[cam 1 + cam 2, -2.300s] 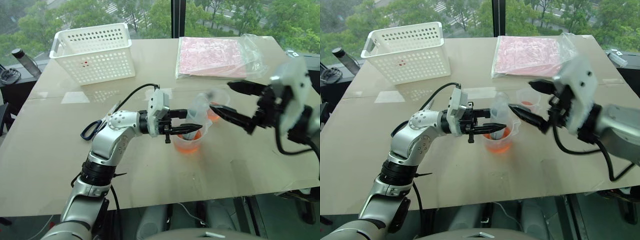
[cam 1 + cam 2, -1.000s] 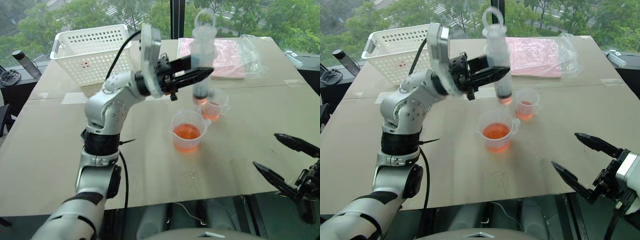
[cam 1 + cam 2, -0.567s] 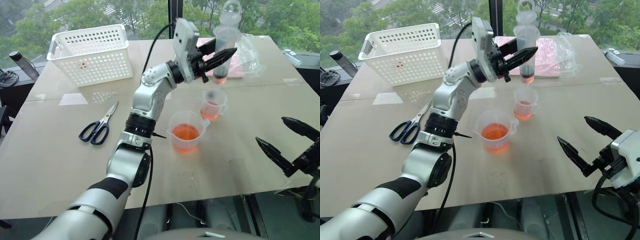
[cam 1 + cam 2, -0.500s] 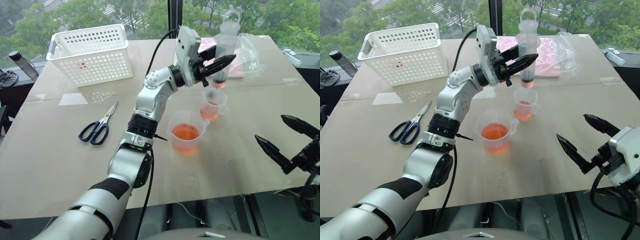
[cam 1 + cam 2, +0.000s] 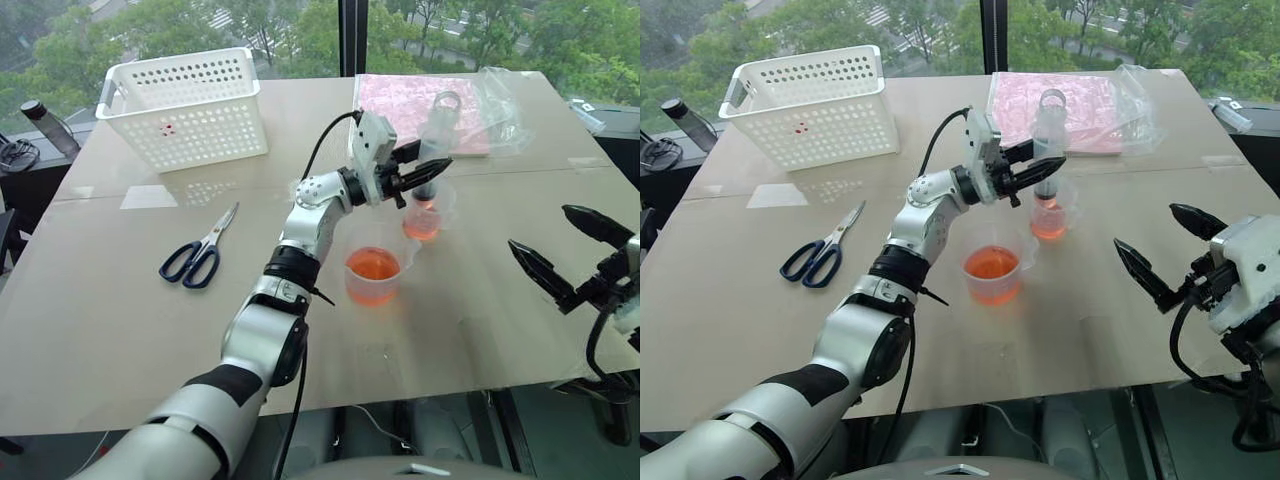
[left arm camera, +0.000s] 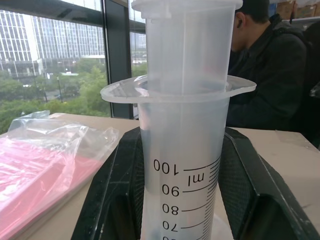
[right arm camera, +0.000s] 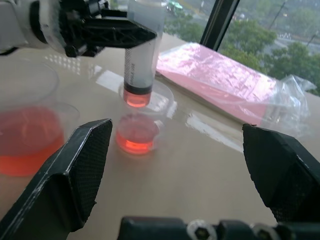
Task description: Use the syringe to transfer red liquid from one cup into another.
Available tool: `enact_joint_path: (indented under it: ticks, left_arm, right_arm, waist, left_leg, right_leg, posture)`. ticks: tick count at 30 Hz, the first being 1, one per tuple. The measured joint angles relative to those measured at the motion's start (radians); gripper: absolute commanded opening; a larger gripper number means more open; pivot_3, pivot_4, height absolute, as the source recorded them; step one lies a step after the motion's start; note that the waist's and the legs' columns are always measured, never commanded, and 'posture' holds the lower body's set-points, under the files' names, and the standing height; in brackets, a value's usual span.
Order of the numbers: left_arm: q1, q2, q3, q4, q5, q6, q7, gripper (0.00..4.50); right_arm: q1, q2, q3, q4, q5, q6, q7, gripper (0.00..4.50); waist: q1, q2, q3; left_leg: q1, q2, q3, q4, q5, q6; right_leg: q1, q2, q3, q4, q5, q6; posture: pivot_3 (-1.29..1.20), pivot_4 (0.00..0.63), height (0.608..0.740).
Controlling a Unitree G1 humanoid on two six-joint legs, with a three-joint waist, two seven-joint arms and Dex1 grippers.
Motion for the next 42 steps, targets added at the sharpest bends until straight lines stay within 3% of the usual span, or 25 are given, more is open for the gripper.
enact_joint_path:
  ticks: [3,7,12,13,15,16,42]
  left_arm:
    - [-0.001,-0.008,-0.004,0.010,0.017,-0.011,-0.012,1.43]
    - [-0.003,-0.017,-0.010,0.015,0.039,-0.027,-0.012,1.43]
    - [-0.004,-0.024,-0.030,0.015,0.074,-0.037,0.011,1.43]
    - [-0.004,-0.025,-0.030,0.010,0.076,-0.032,0.021,1.43]
    - [-0.004,-0.030,-0.030,-0.005,0.075,-0.026,0.034,1.43]
    - [-0.005,-0.031,-0.029,-0.009,0.074,-0.024,0.038,1.43]
    - [-0.003,-0.027,-0.040,-0.060,0.084,0.012,0.055,1.43]
  right_arm:
    - [-0.143,-0.047,0.034,0.041,0.062,0.072,-0.054,4.46]
    - [-0.485,-0.116,0.181,0.150,0.121,0.208,-0.150,4.46]
    - [-0.755,-0.094,0.353,0.276,0.096,0.326,-0.223,4.46]
    - [-0.814,-0.067,0.384,0.310,0.090,0.353,-0.241,4.07]
    - [-0.875,-0.033,0.403,0.334,0.089,0.384,-0.260,3.74]
    - [-0.887,-0.024,0.409,0.335,0.091,0.390,-0.266,3.52]
    - [-1.001,0.035,0.361,0.280,0.144,0.533,-0.261,3.52]
  waist:
    - [-0.001,0.000,0.000]
    - [-0.001,0.000,0.000]
    - [0.005,0.001,0.000]
    - [0.002,0.001,0.000]
    - [0.002,0.001,0.000]
    - [0.002,0.001,0.000]
    - [0.001,0.001,0.000]
  left_leg:
    - [0.000,0.000,0.000,0.000,0.000,0.000]
    - [-0.001,0.001,0.000,0.001,0.000,0.000]
    - [-0.006,0.001,0.000,0.001,0.000,0.000]
    - [-0.008,0.000,0.001,0.001,0.000,0.000]
    - [-0.011,0.000,0.000,0.002,0.000,0.000]
    - [-0.011,0.000,0.000,0.002,0.000,0.000]
    - [-0.015,0.000,-0.002,0.008,0.000,0.001]
  right_leg:
    - [-0.001,0.000,0.000,0.001,0.000,0.000]
    - [-0.002,-0.001,0.001,0.001,0.000,0.000]
    - [-0.005,-0.004,0.000,0.000,0.000,0.000]
    - [-0.007,-0.004,0.001,0.000,0.000,0.000]
    - [-0.010,-0.004,0.000,0.000,0.000,0.000]
    - [-0.010,-0.004,0.001,0.000,0.000,0.000]
    - [-0.011,-0.003,-0.002,0.003,0.001,0.000]
  posture:
    - [0.00,0.150,0.740]
    - [0.00,0.150,0.740]
    - [0.00,0.150,0.740]
    - [0.00,0.150,0.740]
    - [0.00,0.150,0.740]
    - [0.00,0.150,0.740]
    - [0.00,0.150,0.740]
